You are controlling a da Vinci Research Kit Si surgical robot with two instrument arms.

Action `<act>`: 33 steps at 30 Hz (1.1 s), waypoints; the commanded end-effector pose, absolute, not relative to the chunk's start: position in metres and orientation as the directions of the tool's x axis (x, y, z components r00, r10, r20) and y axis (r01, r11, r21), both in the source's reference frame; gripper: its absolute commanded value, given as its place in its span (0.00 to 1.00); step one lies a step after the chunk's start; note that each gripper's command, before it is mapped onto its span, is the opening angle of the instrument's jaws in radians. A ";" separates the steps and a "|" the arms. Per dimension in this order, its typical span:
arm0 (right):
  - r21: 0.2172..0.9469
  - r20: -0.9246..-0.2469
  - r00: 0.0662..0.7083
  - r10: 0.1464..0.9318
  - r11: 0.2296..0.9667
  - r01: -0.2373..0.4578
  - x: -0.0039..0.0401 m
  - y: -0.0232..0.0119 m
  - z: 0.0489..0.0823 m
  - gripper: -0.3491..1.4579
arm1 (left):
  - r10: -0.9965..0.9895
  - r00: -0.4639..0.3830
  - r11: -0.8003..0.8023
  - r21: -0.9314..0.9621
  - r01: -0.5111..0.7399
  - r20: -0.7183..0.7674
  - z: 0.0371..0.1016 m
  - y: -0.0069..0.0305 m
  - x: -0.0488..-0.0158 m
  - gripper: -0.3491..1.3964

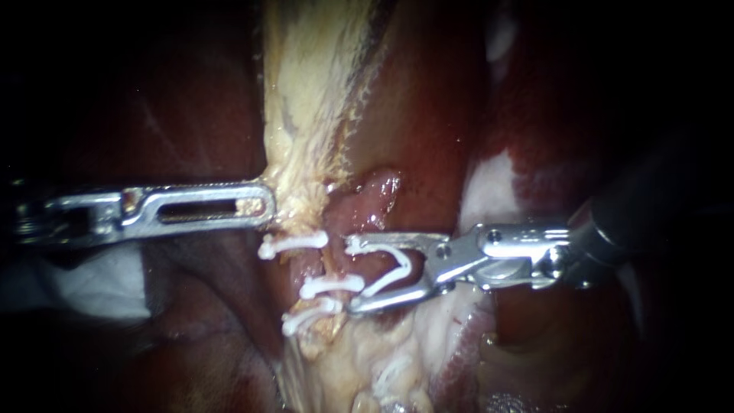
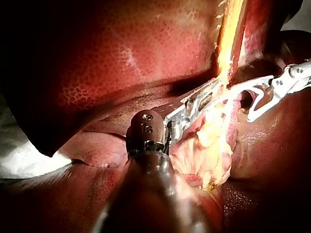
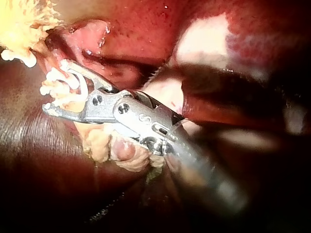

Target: Clipping second clip right tube

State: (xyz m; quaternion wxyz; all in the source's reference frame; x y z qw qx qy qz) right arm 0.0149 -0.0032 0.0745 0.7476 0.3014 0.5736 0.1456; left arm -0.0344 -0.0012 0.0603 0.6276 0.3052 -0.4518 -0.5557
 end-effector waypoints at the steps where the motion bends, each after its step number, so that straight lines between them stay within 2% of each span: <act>1: 0.619 -0.769 0.300 0.565 0.774 0.129 0.0154 -0.0032 0.0748 0.52 | -0.973 -0.026 0.196 0.885 0.421 0.228 0.0602 -0.0013 -0.0345 0.00; 13: 0.629 -0.763 0.308 0.568 0.761 0.155 0.0186 -0.0037 0.0767 0.52 | -0.973 -0.028 0.196 0.886 0.420 0.228 0.0592 -0.0019 -0.0348 0.00; 23: 0.640 -0.766 0.288 0.575 0.725 0.253 0.0197 -0.0056 0.0746 0.50 | -0.973 -0.026 0.197 0.887 0.418 0.228 0.0598 -0.0015 -0.0345 0.00; 33: 0.658 -0.751 0.288 0.593 0.703 0.268 0.0201 -0.0058 0.0744 0.47 | -0.973 -0.025 0.198 0.887 0.416 0.228 0.0602 -0.0013 -0.0343 0.00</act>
